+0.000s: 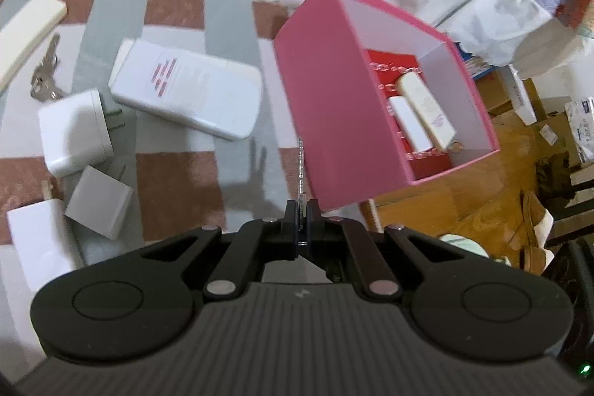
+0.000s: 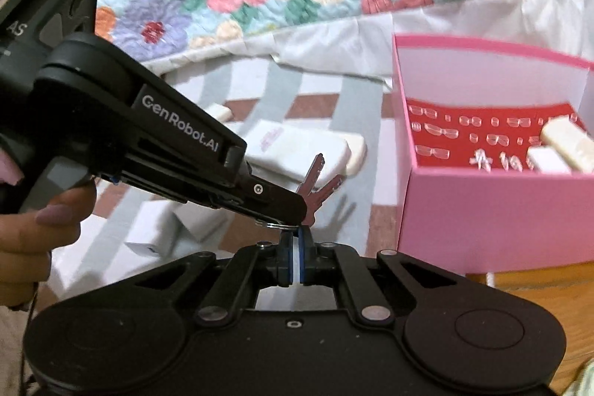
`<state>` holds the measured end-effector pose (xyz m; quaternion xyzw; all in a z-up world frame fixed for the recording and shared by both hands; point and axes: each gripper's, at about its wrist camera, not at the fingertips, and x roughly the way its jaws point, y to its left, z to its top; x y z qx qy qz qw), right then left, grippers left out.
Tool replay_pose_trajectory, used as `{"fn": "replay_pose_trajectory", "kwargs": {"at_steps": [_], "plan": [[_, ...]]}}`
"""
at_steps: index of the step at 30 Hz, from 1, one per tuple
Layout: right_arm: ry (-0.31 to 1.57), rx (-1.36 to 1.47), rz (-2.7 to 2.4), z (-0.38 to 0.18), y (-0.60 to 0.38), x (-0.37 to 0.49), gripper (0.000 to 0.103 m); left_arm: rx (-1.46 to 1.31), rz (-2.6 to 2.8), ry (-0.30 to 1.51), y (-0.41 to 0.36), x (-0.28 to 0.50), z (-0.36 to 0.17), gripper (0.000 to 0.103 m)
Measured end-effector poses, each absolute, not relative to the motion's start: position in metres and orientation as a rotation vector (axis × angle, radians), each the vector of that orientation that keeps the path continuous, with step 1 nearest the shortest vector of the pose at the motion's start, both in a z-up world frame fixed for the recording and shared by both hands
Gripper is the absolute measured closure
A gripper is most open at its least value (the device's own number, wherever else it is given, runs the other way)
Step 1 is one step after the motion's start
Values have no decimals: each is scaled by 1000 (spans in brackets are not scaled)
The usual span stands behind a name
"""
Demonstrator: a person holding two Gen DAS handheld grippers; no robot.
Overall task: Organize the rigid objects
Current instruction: 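Carry the keys into the pink box and open the left tool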
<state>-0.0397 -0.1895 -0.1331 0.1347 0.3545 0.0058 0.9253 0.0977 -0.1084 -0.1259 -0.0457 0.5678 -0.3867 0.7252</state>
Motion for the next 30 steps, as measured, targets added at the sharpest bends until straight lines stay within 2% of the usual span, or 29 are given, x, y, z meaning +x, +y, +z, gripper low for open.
{"fn": "replay_pose_trajectory", "kwargs": {"at_steps": [10,17,24,30], "plan": [[605,224,46,-81,-196,-64,98,-71,-898,1113,-104,65,-57,101],[554,202,-9,-60,-218,-76,98,-22,-927,1090,-138,54,-32,101],[554,231,-91,-52,-266,-79,98,26,-953,1107,-200,52,-27,101],[666,287,-119,-70,-320,-65,98,22,-923,1205,-256,63,-60,101]]}}
